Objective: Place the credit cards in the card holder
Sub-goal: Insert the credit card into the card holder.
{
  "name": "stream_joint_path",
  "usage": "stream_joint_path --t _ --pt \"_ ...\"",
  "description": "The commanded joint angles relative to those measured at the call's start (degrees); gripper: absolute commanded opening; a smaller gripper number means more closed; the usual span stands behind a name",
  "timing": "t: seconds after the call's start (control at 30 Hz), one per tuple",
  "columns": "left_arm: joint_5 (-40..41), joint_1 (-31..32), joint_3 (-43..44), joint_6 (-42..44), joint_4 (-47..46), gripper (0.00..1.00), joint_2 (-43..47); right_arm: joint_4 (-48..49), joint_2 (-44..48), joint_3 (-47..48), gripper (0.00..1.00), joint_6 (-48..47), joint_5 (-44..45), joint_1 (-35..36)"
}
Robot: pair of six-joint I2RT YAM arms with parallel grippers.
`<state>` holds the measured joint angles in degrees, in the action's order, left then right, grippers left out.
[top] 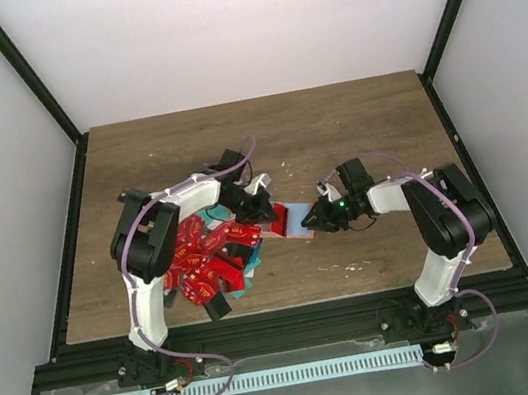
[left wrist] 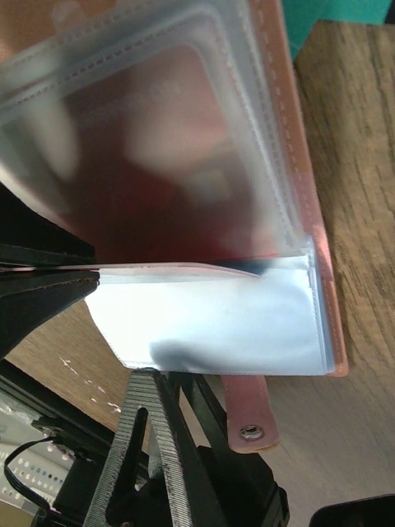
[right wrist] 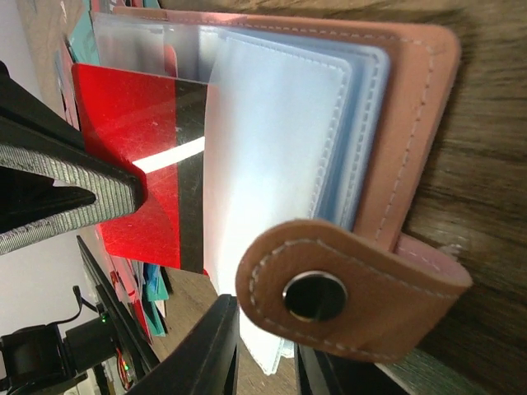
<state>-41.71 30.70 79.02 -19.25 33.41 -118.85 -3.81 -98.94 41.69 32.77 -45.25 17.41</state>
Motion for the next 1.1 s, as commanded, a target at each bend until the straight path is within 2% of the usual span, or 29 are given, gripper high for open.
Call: stream_joint_path --t 0.0,0.63,1.07 --pt "0.4 0.1 2.2 2.4 0.6 0.04 -2.3 -1.4 -1.5 2.0 0.22 -1.8 1.2 0.3" --pt "-0.4 -1.1 3.2 4.2 1.1 0.04 -4.0 -11.3 2.1 3.3 0.23 -7.2 6.8 0.3" --pt "-3.4 -1.0 2.1 2.0 -1.7 0.04 -4.2 -10.0 -1.9 3.4 0.11 -6.6 8.9 0.3"
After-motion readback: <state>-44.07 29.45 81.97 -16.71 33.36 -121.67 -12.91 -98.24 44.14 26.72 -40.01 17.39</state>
